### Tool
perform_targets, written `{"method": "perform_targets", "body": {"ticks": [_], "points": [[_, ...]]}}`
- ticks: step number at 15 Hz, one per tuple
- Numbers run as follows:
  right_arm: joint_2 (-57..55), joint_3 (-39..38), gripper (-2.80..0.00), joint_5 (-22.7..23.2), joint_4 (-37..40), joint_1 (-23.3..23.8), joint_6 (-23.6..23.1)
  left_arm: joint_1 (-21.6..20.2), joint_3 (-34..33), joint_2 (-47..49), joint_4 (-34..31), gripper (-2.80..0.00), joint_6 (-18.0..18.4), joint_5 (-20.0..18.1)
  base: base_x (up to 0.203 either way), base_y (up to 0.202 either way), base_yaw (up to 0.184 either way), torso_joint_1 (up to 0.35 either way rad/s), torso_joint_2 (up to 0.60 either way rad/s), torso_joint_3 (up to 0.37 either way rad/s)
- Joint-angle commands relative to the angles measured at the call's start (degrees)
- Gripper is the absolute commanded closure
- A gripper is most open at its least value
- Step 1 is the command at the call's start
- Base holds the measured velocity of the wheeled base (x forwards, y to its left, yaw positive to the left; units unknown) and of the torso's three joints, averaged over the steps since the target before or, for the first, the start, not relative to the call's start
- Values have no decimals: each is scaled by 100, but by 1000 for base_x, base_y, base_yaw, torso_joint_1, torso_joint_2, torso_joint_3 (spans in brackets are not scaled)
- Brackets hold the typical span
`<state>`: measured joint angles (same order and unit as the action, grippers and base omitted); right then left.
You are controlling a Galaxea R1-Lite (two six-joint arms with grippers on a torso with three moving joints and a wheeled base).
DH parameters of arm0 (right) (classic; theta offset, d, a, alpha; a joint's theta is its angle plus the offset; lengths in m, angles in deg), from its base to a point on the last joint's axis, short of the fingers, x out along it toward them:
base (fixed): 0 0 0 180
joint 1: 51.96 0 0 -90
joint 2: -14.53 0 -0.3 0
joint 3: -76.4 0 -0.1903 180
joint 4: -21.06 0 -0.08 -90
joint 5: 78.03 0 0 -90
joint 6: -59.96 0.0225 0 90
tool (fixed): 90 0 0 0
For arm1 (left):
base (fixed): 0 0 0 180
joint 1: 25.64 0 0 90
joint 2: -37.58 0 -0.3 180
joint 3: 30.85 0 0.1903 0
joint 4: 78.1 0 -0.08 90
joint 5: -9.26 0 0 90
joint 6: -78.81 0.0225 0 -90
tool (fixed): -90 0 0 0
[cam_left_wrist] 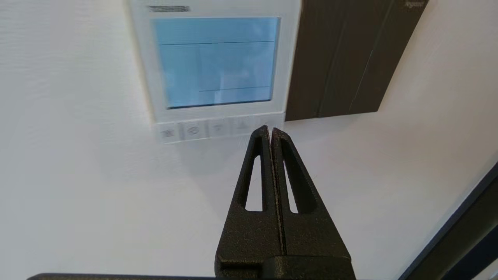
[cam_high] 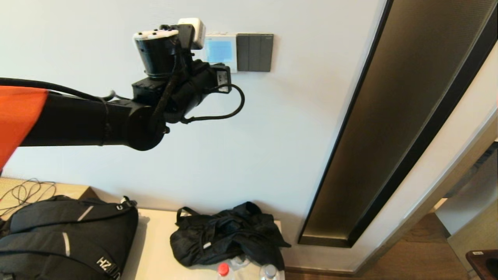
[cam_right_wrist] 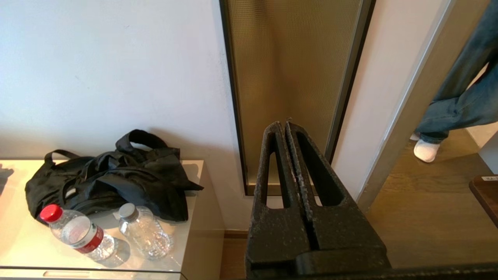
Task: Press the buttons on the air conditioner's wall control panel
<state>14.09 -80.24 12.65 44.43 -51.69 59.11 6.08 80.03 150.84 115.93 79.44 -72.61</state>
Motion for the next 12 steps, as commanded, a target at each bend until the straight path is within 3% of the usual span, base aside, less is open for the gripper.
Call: {"method": "perform_targets", "body": {"ticks": [1, 5, 12], "points": [[-9, -1, 0, 2, 0, 0, -3, -39, -696, -869, 94, 0, -1, 10, 0, 0, 0, 0, 0, 0], [-9, 0, 0, 2, 0, 0, -3, -367, -2200, -2175, 251, 0, 4, 5, 0, 0, 0, 0, 0, 0], [-9, -1, 0, 2, 0, 0, -11, -1656, -4871, -4448, 285, 0, 42, -91, 0, 0, 0, 0, 0, 0]]}}
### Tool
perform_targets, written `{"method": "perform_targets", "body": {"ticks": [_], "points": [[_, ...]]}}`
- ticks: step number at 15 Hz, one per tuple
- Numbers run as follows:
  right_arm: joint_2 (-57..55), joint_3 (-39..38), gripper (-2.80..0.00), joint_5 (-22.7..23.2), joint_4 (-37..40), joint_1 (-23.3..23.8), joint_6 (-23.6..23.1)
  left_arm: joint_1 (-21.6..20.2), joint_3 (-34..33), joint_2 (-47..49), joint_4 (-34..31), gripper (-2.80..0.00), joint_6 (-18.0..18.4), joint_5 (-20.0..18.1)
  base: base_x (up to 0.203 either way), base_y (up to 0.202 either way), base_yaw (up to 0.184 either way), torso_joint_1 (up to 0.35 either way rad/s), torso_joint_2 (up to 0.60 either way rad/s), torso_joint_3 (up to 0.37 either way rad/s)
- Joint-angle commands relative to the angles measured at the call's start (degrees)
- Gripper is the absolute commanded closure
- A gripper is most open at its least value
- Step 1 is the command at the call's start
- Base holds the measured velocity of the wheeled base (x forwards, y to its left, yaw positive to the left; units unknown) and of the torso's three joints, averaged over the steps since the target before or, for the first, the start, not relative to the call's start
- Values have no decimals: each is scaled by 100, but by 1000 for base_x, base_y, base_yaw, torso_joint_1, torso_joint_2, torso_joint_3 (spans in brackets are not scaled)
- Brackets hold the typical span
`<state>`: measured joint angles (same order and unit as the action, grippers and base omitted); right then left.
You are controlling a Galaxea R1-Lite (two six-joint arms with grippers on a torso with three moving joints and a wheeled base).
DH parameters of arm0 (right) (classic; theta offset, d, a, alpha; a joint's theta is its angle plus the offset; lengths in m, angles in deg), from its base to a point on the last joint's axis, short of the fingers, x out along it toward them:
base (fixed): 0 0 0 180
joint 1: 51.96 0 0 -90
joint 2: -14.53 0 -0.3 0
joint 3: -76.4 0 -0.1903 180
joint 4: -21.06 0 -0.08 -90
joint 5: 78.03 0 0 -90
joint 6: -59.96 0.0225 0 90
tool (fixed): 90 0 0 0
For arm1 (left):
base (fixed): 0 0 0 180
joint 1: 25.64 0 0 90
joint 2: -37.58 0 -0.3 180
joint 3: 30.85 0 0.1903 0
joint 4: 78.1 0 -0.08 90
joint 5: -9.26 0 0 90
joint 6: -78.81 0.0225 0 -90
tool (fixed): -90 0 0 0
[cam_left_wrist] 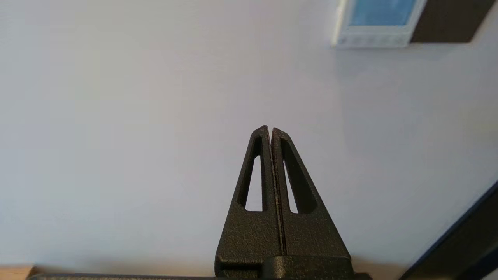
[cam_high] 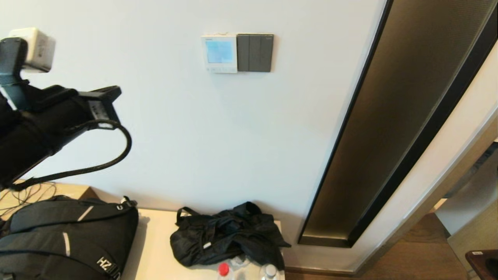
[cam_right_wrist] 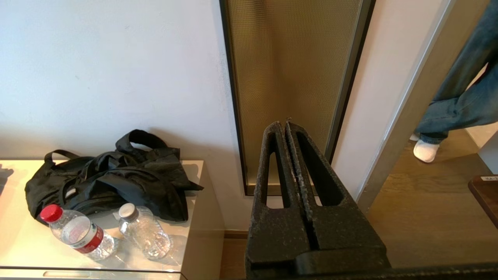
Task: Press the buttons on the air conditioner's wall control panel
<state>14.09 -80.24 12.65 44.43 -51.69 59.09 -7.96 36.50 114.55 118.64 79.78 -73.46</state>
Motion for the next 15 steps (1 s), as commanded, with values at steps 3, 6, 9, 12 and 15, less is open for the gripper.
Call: {"method": "perform_targets", "body": {"ticks": [3, 6, 9, 12, 15], "points": [[-9, 0, 0, 11, -9, 0, -35, -1038, -1483, -1620, -34, 0, 38, -342, 0, 0, 0, 0, 0, 0], [-9, 0, 0, 11, -9, 0, -26, -1490, -2258, -2208, -28, 0, 43, -591, 0, 0, 0, 0, 0, 0], [-9, 0, 0, 11, -9, 0, -18, -1583, -3158, -2874, -36, 0, 28, -593, 0, 0, 0, 0, 0, 0], [-9, 0, 0, 11, -9, 0, -18, -1592, -4099, -3564, -156, 0, 27, -573, 0, 0, 0, 0, 0, 0], [-9, 0, 0, 11, -9, 0, -17, -1592, -4363, -4417, -971, 0, 3, -550, 0, 0, 0, 0, 0, 0]]}}
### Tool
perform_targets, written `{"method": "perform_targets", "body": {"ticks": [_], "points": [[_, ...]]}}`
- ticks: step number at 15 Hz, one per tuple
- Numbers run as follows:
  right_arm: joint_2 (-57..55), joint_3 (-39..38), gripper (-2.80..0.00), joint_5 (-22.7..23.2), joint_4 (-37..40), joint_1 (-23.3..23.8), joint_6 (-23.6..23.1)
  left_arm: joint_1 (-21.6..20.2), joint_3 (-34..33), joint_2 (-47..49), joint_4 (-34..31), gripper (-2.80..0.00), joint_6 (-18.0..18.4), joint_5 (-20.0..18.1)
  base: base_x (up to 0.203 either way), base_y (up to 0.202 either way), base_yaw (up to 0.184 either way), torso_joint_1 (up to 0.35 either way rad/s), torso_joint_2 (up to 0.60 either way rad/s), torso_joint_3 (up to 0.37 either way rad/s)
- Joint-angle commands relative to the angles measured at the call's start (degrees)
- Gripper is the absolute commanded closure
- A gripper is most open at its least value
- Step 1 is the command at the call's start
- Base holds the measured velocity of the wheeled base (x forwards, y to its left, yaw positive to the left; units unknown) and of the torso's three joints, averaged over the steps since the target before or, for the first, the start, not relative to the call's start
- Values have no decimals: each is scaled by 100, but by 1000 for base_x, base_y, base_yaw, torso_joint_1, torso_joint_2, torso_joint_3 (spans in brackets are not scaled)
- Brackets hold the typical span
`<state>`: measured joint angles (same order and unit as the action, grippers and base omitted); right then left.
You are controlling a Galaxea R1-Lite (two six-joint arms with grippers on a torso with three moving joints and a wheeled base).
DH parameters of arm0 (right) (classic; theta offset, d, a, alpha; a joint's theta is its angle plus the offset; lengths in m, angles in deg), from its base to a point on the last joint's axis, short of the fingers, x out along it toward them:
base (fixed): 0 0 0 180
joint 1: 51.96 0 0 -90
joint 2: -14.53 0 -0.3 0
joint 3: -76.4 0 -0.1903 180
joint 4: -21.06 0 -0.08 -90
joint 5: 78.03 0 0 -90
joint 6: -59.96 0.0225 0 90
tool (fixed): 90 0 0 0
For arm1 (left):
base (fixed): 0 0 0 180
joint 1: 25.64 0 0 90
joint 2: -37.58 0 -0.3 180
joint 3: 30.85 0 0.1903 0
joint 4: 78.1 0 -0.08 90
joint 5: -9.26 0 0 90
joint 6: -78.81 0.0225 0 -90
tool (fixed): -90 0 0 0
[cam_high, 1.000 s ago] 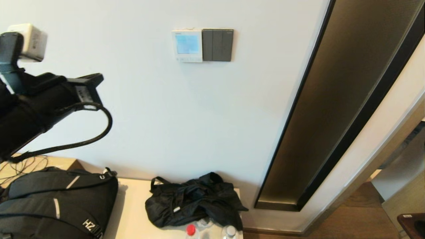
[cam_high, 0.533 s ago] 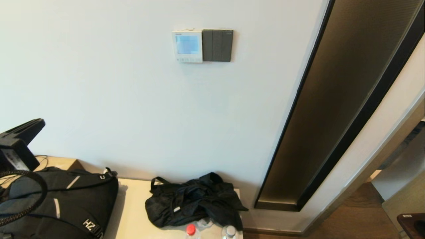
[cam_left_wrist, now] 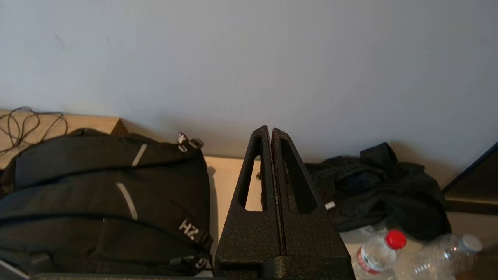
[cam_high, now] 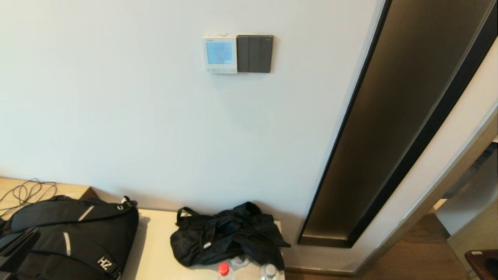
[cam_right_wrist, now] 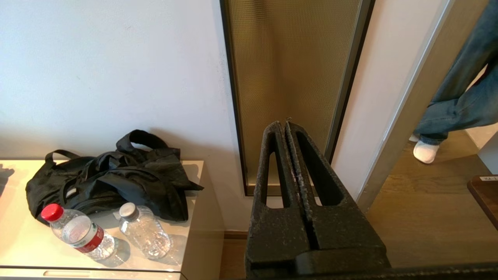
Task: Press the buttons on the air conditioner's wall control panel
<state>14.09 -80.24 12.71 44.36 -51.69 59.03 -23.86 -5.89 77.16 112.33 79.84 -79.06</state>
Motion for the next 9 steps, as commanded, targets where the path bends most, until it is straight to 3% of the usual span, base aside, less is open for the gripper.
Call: {"method": "perform_targets", "body": {"ticks": [1, 5, 9], "points": [[-9, 0, 0, 5, -1, 0, -3, -2, -130, -1048, -675, 0, 2, 12, 0, 0, 0, 0, 0, 0], [-9, 0, 0, -1, -1, 0, -3, 3, -117, -2423, -2444, 0, 103, 17, 0, 0, 0, 0, 0, 0], [-9, 0, 0, -4, -1, 0, -3, -15, -160, -2782, -2844, 0, 140, -13, 0, 0, 0, 0, 0, 0]]}}
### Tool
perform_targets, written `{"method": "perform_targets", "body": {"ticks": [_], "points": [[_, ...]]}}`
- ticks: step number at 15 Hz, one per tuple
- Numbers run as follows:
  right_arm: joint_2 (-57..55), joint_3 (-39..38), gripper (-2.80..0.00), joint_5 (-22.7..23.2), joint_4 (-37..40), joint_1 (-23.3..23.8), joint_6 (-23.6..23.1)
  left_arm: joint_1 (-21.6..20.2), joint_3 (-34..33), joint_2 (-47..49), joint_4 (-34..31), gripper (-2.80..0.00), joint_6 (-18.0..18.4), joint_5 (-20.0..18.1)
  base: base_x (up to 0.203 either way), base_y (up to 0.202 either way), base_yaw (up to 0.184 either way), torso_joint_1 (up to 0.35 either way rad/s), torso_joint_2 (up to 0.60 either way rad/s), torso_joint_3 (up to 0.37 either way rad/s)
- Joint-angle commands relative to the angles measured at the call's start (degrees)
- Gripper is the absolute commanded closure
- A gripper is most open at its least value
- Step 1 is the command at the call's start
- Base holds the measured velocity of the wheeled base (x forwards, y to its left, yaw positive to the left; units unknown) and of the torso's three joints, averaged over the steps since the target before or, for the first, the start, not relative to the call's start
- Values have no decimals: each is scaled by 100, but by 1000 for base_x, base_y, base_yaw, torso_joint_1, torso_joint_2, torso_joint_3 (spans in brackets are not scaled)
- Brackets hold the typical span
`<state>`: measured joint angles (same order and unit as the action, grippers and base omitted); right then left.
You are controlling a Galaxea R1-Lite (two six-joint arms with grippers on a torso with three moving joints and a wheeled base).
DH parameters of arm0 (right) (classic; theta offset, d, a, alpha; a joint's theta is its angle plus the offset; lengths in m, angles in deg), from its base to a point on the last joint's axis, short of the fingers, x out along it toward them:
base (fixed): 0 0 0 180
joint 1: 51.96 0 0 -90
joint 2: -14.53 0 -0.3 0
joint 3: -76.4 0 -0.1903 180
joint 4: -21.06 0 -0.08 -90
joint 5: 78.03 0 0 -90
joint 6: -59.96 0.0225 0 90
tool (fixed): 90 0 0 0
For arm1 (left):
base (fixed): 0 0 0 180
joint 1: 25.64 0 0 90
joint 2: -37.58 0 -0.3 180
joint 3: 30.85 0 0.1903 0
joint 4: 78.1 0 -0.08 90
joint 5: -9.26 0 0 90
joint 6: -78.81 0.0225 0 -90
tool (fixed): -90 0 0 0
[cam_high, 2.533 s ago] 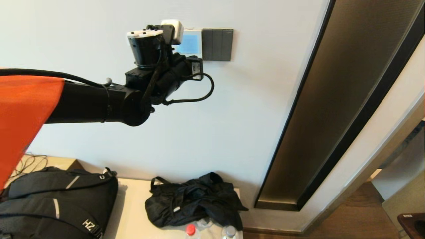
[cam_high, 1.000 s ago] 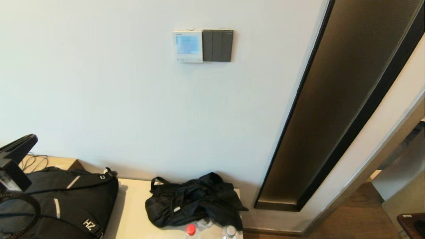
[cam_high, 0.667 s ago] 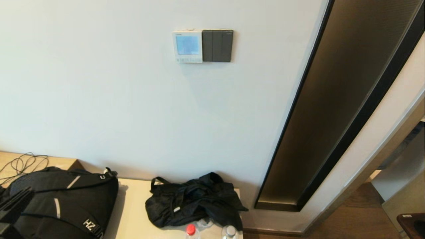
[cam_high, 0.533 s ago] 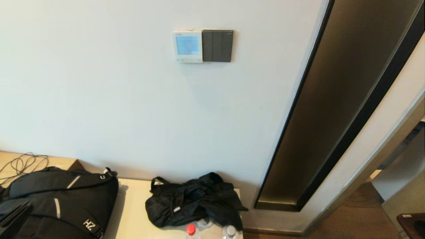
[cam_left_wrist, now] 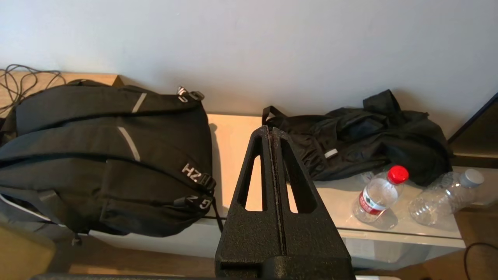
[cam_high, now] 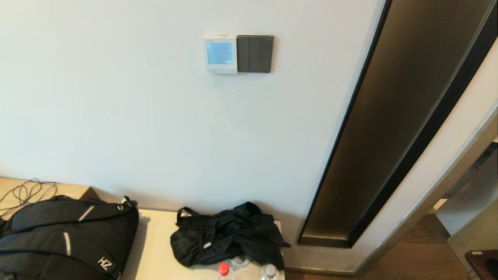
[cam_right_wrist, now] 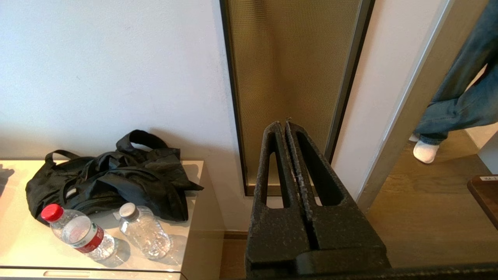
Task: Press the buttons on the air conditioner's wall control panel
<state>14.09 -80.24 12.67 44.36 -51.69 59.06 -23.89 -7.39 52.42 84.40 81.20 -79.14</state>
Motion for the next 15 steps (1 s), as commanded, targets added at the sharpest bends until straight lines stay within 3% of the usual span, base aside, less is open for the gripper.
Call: {"method": "perform_targets", "body": {"ticks": [1, 7, 15], "points": [[-9, 0, 0, 0, -1, 0, 1, -74, -4, -444, -161, 0, 6, -44, 0, 0, 0, 0, 0, 0], [-9, 0, 0, 0, -1, 0, 2, -167, 9, -1483, -681, 0, 95, -113, 0, 0, 0, 0, 0, 0], [-9, 0, 0, 0, 7, 0, 2, -165, -10, -1488, -657, 0, -105, -113, 0, 0, 0, 0, 0, 0]]}}
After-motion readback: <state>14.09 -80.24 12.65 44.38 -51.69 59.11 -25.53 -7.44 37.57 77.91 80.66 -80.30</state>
